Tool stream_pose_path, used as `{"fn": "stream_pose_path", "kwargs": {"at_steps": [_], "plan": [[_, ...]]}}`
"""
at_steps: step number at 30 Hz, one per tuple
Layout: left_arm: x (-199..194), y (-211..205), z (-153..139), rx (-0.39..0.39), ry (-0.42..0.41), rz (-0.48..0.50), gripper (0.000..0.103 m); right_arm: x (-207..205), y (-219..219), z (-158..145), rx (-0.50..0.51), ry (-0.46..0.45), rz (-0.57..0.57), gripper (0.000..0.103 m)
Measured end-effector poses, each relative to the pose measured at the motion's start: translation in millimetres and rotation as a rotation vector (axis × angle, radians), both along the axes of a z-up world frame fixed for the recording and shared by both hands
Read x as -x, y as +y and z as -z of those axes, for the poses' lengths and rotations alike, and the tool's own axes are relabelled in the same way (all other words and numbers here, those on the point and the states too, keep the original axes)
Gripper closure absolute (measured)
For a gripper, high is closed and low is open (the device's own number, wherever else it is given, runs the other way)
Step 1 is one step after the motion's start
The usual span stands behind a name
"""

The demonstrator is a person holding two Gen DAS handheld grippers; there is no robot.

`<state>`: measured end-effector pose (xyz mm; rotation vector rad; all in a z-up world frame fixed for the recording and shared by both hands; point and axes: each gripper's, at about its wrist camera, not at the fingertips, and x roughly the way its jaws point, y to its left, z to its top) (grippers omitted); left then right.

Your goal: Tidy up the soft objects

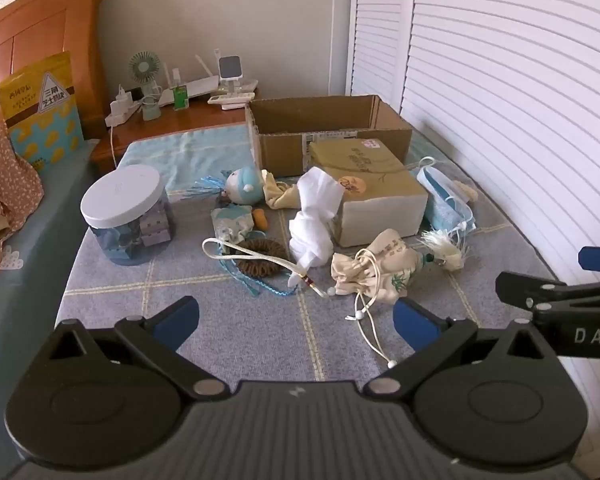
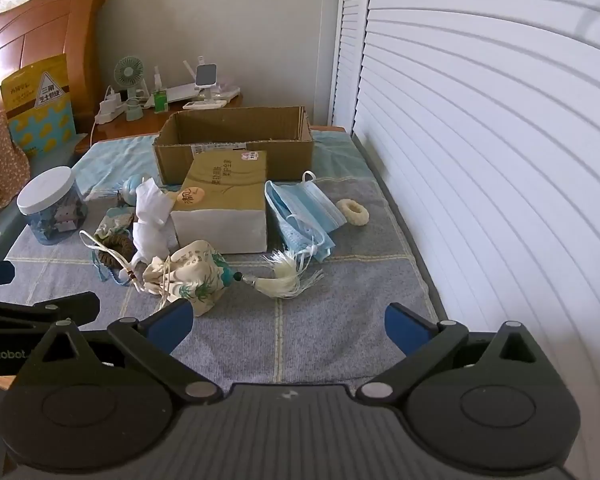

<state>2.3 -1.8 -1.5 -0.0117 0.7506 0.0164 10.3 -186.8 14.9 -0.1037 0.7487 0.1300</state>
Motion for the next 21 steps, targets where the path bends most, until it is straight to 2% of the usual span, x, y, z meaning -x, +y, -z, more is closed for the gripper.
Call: {"fn": "stream_pose_path", "kwargs": {"at_steps": [21], "plan": [[0.0, -0.3, -0.1, 0.003, 0.001, -0.004, 0.001, 2.5, 1.9, -4.2, 0.002, -0.011, -0.001, 0.0]]}}
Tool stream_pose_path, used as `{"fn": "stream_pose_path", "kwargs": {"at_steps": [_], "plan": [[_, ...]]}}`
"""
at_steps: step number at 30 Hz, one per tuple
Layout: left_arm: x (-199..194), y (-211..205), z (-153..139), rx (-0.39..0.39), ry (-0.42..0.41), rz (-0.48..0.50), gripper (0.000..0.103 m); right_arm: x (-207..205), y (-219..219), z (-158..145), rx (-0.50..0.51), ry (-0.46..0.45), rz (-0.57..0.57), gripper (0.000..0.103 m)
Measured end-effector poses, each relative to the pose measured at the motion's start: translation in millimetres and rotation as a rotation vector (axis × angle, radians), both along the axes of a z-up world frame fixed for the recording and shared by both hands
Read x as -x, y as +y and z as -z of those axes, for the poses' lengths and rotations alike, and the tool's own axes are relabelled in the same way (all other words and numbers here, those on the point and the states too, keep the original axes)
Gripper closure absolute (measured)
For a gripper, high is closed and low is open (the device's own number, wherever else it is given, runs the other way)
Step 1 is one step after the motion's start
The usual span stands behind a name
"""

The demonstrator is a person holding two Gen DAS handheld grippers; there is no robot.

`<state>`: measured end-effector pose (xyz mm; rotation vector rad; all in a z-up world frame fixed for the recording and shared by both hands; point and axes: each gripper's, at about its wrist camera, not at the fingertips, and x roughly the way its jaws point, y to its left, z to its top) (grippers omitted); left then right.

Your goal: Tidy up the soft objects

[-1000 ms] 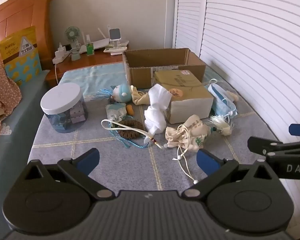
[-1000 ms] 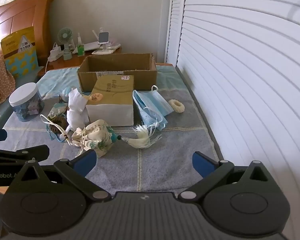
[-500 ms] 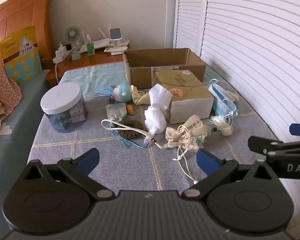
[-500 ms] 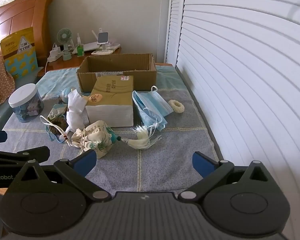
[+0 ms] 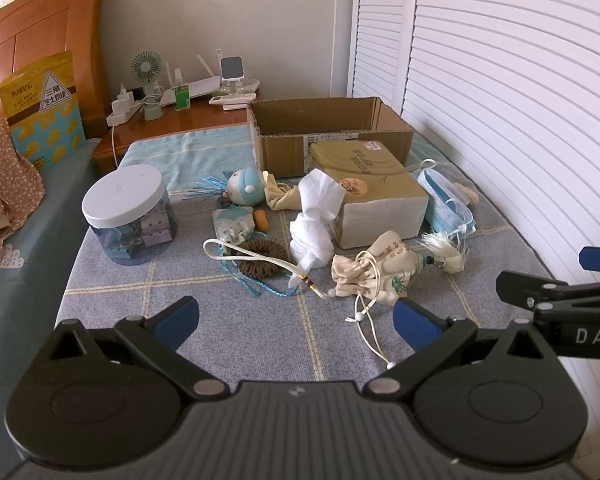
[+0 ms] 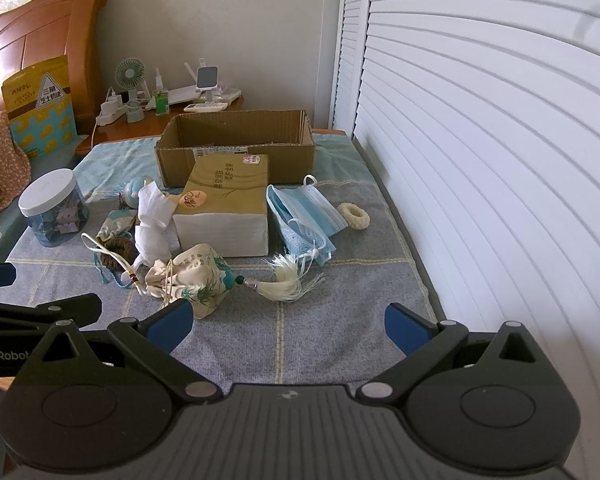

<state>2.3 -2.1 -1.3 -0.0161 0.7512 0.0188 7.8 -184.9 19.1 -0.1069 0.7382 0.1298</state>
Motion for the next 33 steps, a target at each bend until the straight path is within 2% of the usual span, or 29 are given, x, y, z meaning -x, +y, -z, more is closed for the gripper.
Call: {"fn": "stream_pose_path", "kwargs": {"at_steps": [33], "plan": [[-3.7, 5.0, -5.0, 0.017, -0.028, 0.016, 0.001, 2.5, 5.7, -10.0, 0.034, -0.026, 0.0, 0.0]]}}
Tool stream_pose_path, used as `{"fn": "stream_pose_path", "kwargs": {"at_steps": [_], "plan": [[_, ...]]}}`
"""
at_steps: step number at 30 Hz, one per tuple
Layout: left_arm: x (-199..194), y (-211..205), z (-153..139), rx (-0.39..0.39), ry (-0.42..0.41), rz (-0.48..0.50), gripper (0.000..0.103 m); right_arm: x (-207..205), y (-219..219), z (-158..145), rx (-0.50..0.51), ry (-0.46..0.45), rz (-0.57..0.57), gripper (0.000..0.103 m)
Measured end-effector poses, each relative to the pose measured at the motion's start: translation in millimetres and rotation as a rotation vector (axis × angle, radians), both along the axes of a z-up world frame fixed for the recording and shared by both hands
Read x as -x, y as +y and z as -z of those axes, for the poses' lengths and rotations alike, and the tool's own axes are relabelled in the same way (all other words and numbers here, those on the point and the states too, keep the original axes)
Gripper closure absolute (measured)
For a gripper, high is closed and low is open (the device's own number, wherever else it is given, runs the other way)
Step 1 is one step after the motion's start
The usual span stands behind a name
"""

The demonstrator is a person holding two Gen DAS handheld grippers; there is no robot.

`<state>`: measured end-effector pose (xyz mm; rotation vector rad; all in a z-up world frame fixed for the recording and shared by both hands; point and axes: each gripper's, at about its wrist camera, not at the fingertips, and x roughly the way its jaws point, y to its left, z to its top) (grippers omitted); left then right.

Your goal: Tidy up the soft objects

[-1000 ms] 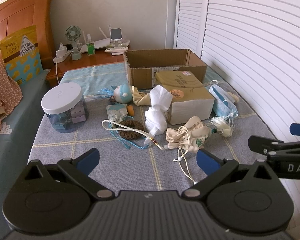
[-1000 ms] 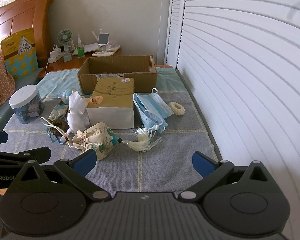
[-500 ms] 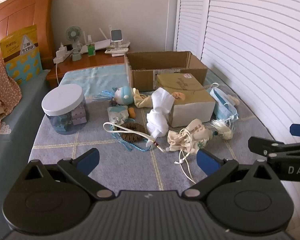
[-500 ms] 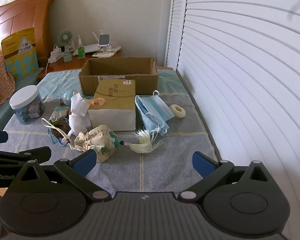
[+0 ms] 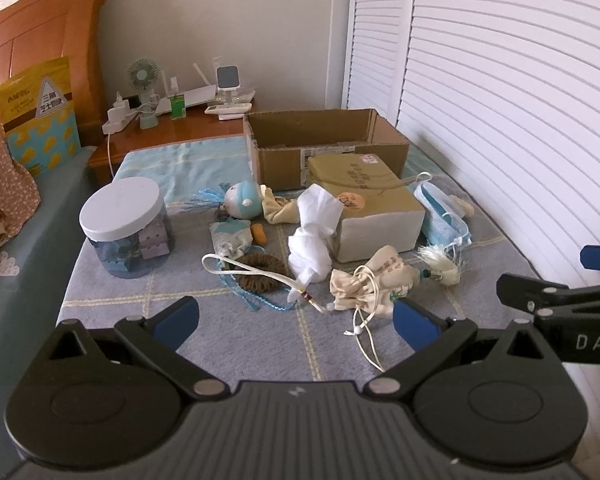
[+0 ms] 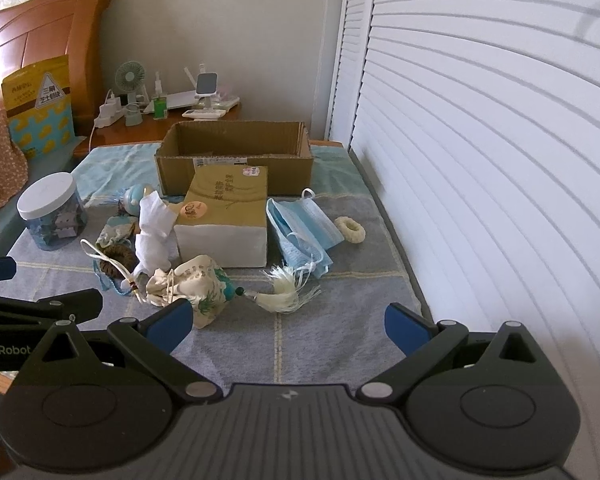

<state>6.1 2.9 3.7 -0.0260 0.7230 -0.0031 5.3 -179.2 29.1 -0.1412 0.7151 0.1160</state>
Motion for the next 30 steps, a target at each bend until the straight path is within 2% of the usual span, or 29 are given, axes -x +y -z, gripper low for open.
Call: {"fn": "stream_pose_path", "kwargs": {"at_steps": [17, 24, 30], "plan": [[-19.9, 2.0, 2.1, -0.014, 0.001, 0.025, 0.001, -16.7, 3.3, 2.3, -0.004, 0.006, -0.02, 0.0], [-29.8, -0.5, 5.4, -0.045, -0.013, 0.061, 0.001, -25.4, 2.9, 7.3, -0.001, 0.004, -0.037, 0.0], [-35.2, 1.8, 9.9, -0.043, -0.009, 0.097, 0.001, -29.3, 2.9, 11.9, -0.002, 0.001, -0.058, 0.0]]}}
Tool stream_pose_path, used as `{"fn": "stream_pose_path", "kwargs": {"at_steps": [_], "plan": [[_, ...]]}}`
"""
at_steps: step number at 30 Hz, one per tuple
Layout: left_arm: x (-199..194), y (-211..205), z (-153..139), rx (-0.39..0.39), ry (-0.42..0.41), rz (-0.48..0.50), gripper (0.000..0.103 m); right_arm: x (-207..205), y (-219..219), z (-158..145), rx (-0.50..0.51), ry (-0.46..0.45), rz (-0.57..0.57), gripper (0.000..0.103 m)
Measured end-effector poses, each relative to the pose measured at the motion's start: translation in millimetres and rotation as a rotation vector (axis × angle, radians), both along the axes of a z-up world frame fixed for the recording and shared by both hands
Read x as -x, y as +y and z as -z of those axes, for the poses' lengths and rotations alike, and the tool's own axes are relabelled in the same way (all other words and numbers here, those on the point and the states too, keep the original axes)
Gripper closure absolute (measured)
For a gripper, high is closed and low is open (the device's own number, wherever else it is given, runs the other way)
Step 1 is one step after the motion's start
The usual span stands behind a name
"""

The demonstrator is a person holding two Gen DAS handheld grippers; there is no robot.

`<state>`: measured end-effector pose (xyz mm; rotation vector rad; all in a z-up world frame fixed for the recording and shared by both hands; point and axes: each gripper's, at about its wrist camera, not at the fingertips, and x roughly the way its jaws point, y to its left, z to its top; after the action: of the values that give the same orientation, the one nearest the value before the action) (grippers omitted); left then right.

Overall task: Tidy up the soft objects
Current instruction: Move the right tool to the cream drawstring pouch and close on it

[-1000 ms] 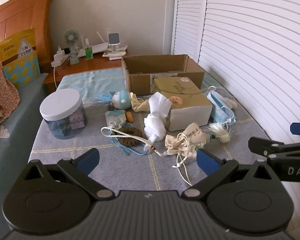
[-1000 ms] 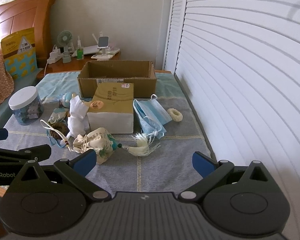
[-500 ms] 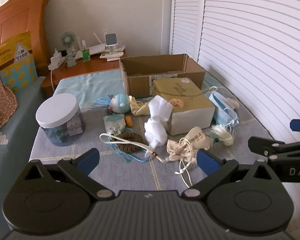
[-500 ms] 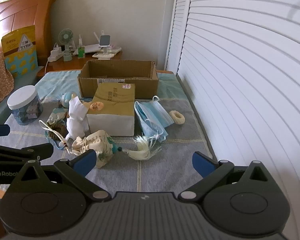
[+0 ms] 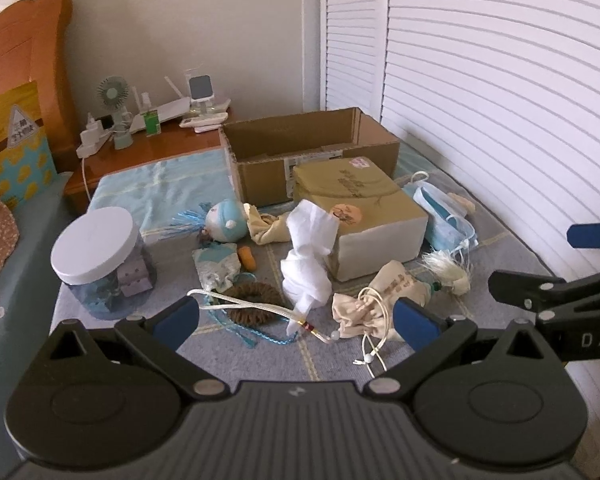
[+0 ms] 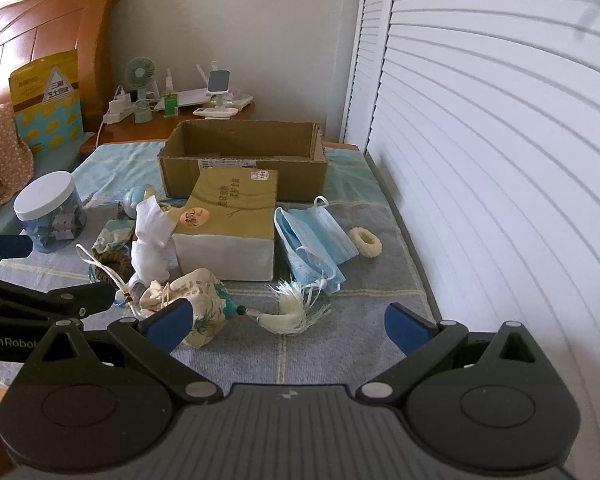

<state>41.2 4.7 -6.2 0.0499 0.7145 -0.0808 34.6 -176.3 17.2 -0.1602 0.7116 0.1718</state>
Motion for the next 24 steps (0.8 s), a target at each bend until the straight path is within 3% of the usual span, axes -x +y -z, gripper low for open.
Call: {"fn": "stream_pose_path", "kwargs": {"at_steps": [12, 24], "plan": [[-0.2, 10.0, 15.0, 0.035, -0.009, 0.071, 0.001, -0.1, 2.2, 9.6, -0.006, -0.027, -0.091, 0.0], [-4.2, 29.4, 34.3, 0.058, 0.009, 0.072, 0.001, -11.8, 9.0, 25.5, -0.017, 0.021, -0.14, 0.0]]}}
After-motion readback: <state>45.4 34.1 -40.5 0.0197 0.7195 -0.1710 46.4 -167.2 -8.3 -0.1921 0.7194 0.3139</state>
